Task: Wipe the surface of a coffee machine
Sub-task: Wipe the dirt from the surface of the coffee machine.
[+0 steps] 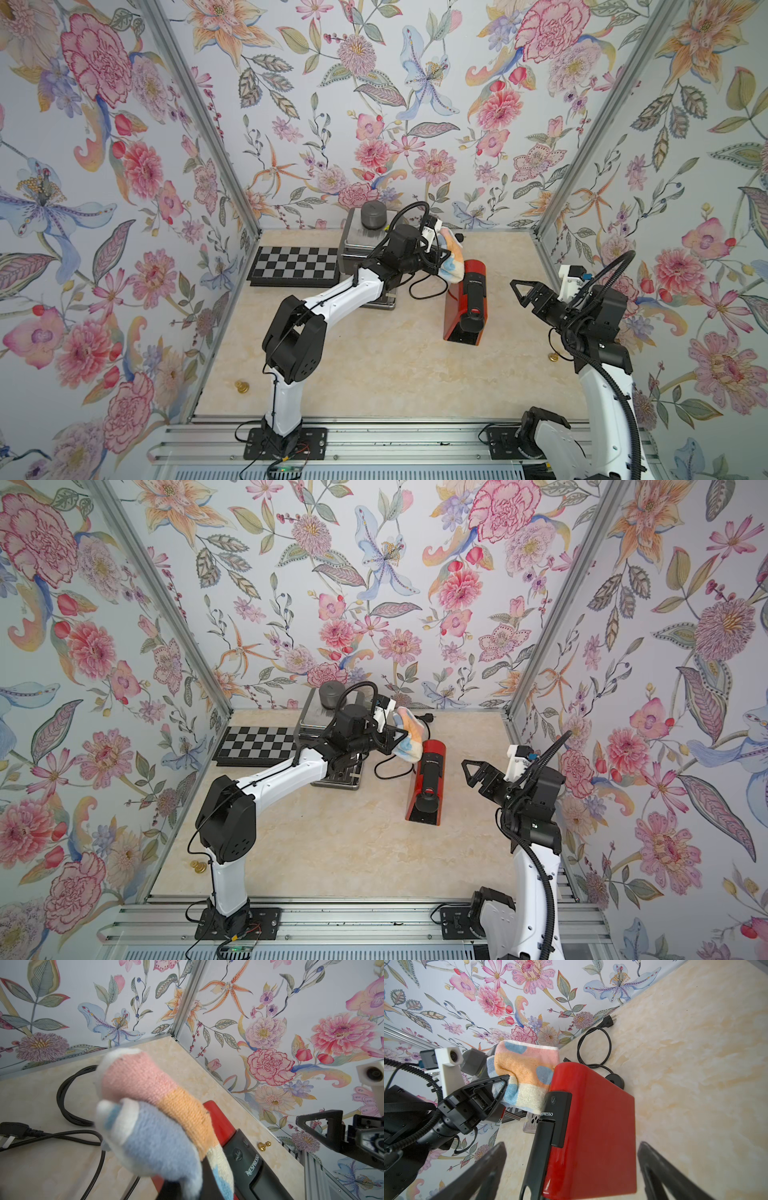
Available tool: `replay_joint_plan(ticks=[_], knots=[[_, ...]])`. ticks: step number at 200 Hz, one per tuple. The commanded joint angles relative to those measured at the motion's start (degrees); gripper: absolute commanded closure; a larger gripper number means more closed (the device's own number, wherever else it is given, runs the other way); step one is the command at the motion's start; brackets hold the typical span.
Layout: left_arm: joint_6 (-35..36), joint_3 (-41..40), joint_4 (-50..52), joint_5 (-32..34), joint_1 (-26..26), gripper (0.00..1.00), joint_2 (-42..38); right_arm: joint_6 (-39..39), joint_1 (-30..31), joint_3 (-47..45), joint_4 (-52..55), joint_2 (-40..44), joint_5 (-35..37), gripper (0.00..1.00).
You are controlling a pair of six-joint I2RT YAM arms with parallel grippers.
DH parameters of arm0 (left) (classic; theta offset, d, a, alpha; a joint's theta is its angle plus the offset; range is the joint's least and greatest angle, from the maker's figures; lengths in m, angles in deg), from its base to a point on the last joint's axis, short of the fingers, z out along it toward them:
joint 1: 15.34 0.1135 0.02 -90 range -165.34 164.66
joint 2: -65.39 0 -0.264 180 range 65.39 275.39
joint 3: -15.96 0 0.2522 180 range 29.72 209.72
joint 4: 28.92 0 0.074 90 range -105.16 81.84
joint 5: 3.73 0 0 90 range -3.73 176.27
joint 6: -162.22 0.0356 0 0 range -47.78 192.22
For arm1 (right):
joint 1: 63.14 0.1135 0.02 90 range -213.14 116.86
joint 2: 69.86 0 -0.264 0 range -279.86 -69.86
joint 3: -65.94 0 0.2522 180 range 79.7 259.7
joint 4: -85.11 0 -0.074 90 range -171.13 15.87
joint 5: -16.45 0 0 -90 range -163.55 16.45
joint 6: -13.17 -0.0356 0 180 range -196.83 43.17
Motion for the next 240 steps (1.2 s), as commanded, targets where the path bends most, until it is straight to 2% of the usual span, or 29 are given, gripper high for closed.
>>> replay_joint_plan(ticks=[1, 39, 86, 131, 154, 181, 240], knots=[[3.3, 2.2, -0.1, -4.0, -2.7, 1.00, 2.2, 1.2, 2.5, 0.9, 0.5, -1.7, 1.0, 0.00], [2.4, -0.2, -4.0, -7.8, -3.9, 1.00, 3.7, 1.9, 9.1, 3.0, 0.7, -5.2, 6.3, 0.00], [-2.4, -11.3, -13.7, -9.4, -4.5, 1.00, 2.6, 3.6, 15.0, 5.1, 1.3, -10.8, 11.0, 0.00], [-2.8, -15.2, -15.8, -10.4, -4.3, 1.00, -2.8, 4.5, 15.6, 6.5, 2.4, -11.1, 12.6, 0.00], [-7.0, -19.5, -23.5, -14.6, -4.1, 1.00, -7.0, 4.7, 15.6, 6.8, 2.7, -11.0, 12.1, 0.00], [-8.1, -22.4, -26.7, -14.5, -4.0, 1.00, -10.7, 5.6, 16.2, 7.8, 3.5, -12.1, 11.8, 0.00], [-13.6, -22.4, -36.0, -17.3, -1.6, 1.00, -1.5, 7.4, 18.9, 10.5, 5.2, -16.2, 13.9, 0.00]])
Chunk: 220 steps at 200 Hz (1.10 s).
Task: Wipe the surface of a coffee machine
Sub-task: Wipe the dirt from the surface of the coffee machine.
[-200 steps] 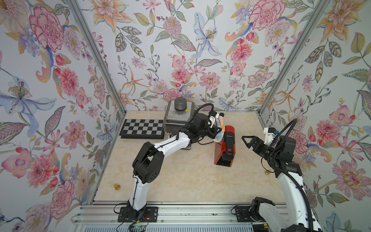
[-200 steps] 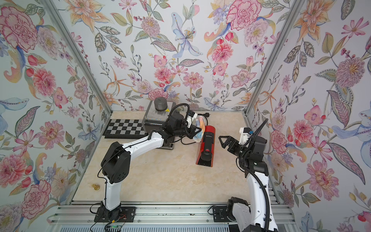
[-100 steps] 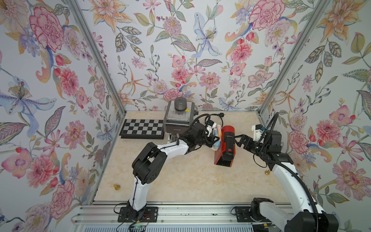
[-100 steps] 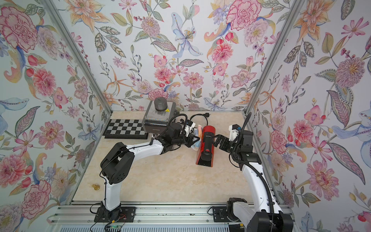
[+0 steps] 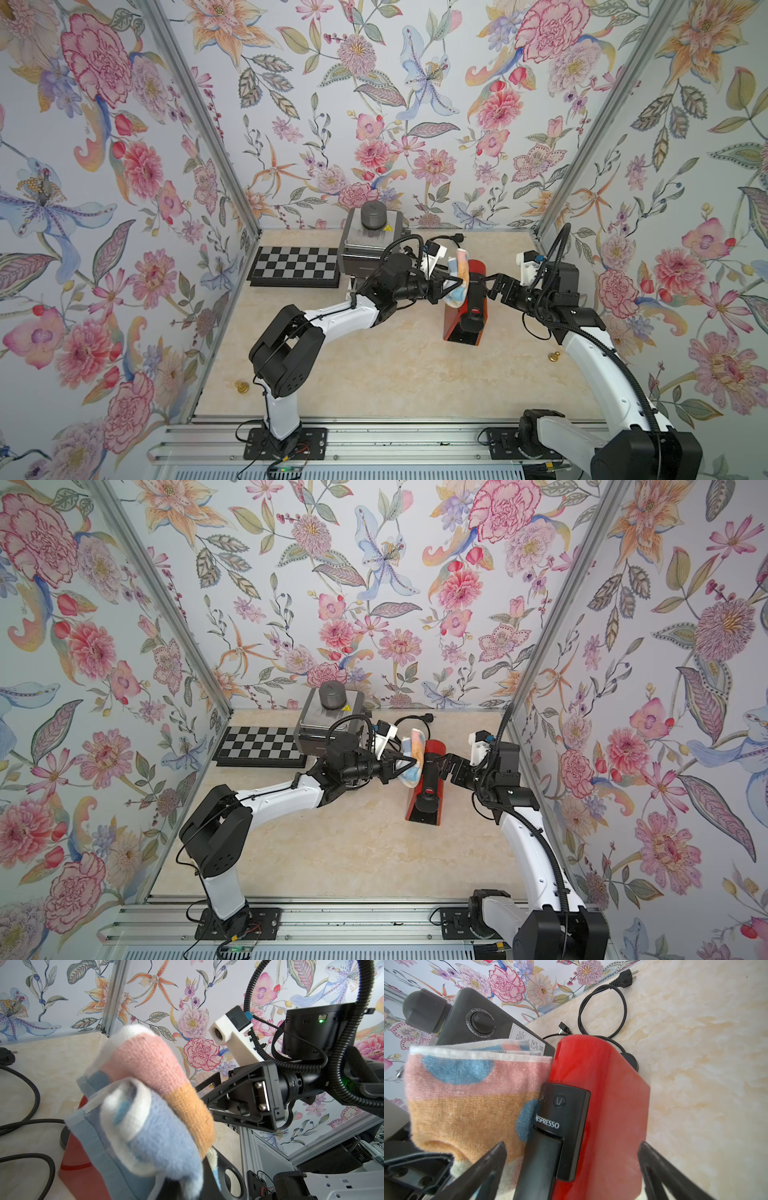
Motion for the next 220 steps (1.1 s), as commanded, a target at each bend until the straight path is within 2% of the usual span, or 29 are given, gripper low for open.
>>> replay_joint_plan(ticks=[1, 51, 95, 154, 220], knots=[[-4.3, -0.6, -6.8, -2.5, 1.2, 1.00, 4.9, 2.1, 1.0, 2.1, 1.7, -1.5, 1.7, 0.00], [-6.5, 2.8, -10.2, -4.6, 2.8, 1.00, 10.5, 2.6, 1.6, 1.6, 2.4, -3.8, 3.9, 0.00], [-12.3, 4.9, -18.4, -7.5, 3.6, 1.00, 16.2, 2.7, 1.7, 1.6, 2.6, -4.7, 3.5, 0.00], [-14.2, 8.5, -20.2, -8.1, 4.1, 1.00, 21.7, 2.8, 3.6, 3.3, 2.8, -7.4, 4.4, 0.00], [-12.3, 3.6, -18.8, -6.2, 2.5, 1.00, 17.6, 3.4, 3.7, 3.1, 4.1, -8.3, 6.0, 0.00]])
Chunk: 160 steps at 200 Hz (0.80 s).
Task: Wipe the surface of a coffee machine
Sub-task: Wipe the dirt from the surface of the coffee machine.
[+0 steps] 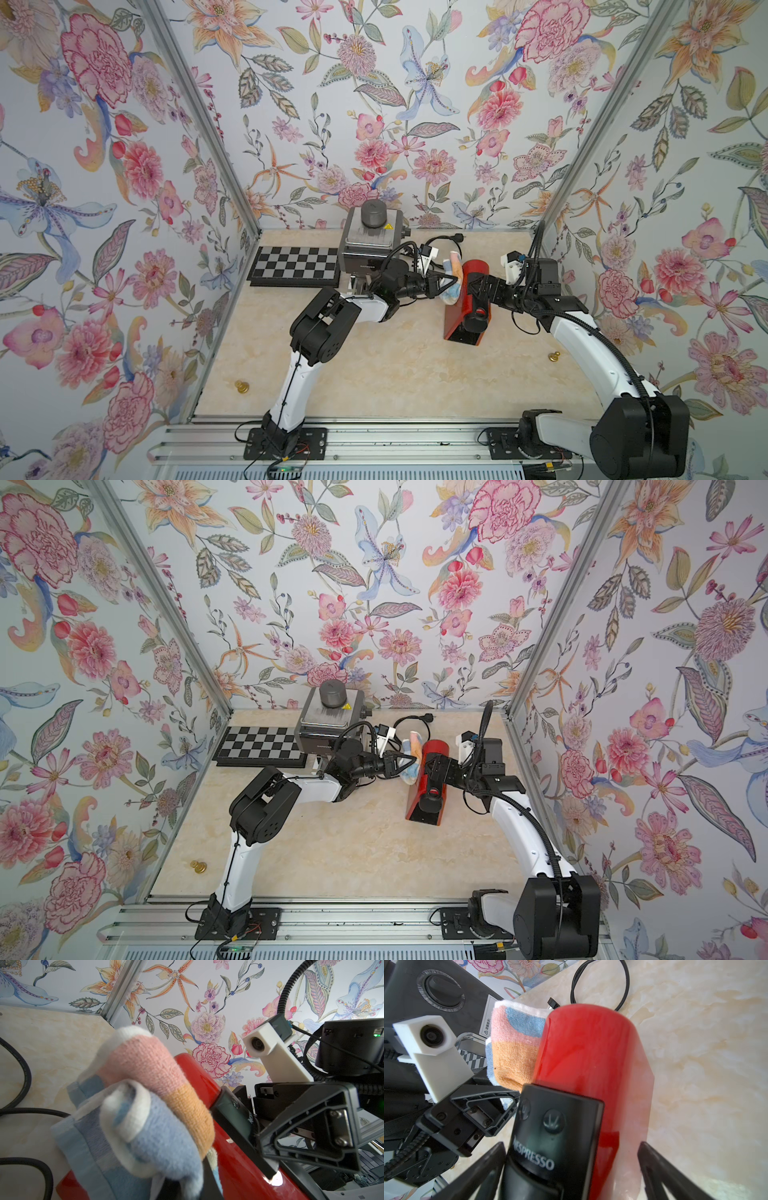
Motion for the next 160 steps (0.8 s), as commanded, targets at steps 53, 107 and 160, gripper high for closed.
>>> replay_joint_plan(ticks=[53, 107, 160], knots=[[3.6, -7.4, 5.1, 3.0, -3.4, 1.00, -7.4, 4.0, 0.3, 2.7, 3.8, -1.6, 2.8, 0.00], [3.7, -13.0, 5.9, 6.4, -7.5, 1.00, -11.4, 5.5, 4.0, 7.0, 5.9, -5.0, 8.1, 0.00], [-0.5, -14.5, 1.1, 6.0, -12.7, 1.00, -10.3, 8.6, 8.7, 13.2, 10.8, -10.0, 16.4, 0.00]])
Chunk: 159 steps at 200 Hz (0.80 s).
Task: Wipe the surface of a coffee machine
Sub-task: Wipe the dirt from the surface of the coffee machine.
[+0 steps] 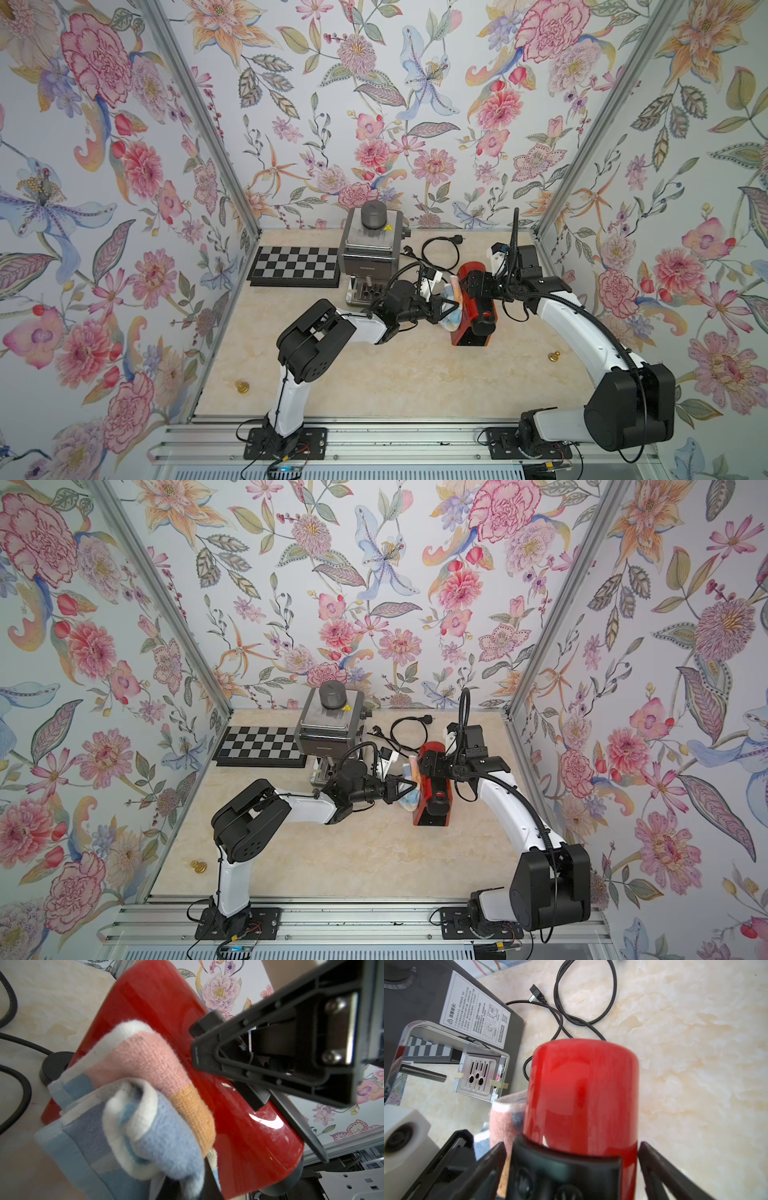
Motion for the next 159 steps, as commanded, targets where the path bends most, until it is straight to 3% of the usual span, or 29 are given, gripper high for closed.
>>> replay_joint_plan(ticks=[1, 38, 128, 159], knots=[[-2.5, 0.2, -4.4, -2.8, -5.2, 1.00, -0.3, 2.8, 1.5, 2.4, 3.5, -1.0, 3.7, 0.00], [-4.0, -0.7, -5.7, -2.4, -7.1, 1.00, -1.2, 3.7, 0.2, 1.0, 3.6, -0.3, 1.2, 0.00], [-2.7, 2.3, 12.1, 11.0, 0.4, 1.00, -1.9, 5.0, -0.8, -1.4, 3.5, 0.3, -2.1, 0.17], [-3.1, 5.9, 11.8, 10.5, 1.8, 1.00, -0.4, 6.2, 0.9, -1.9, 3.5, 0.3, -0.7, 0.17]])
